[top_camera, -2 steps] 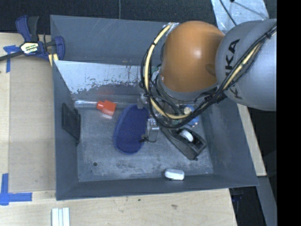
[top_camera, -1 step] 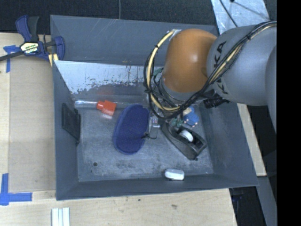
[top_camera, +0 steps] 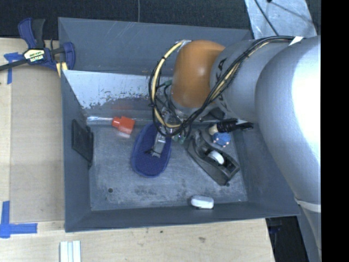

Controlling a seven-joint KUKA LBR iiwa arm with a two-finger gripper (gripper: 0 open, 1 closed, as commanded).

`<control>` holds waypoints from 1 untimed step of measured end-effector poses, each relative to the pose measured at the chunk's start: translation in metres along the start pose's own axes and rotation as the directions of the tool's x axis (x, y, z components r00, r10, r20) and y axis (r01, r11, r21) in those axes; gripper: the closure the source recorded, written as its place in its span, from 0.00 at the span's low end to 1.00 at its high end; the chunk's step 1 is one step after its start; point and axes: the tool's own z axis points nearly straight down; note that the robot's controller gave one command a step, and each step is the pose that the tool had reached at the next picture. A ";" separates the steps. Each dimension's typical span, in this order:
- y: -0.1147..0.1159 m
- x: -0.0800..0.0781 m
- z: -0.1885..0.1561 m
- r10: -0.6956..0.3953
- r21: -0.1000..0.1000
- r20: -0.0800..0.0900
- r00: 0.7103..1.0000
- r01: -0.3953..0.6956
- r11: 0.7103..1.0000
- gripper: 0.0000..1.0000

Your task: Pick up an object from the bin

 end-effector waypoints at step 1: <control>0.000 -0.001 -0.003 0.000 -0.002 0.004 1.000 0.000 1.000 1.00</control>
Offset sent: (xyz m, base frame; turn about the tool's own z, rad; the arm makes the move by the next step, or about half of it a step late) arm 0.0000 0.0000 0.0000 0.0000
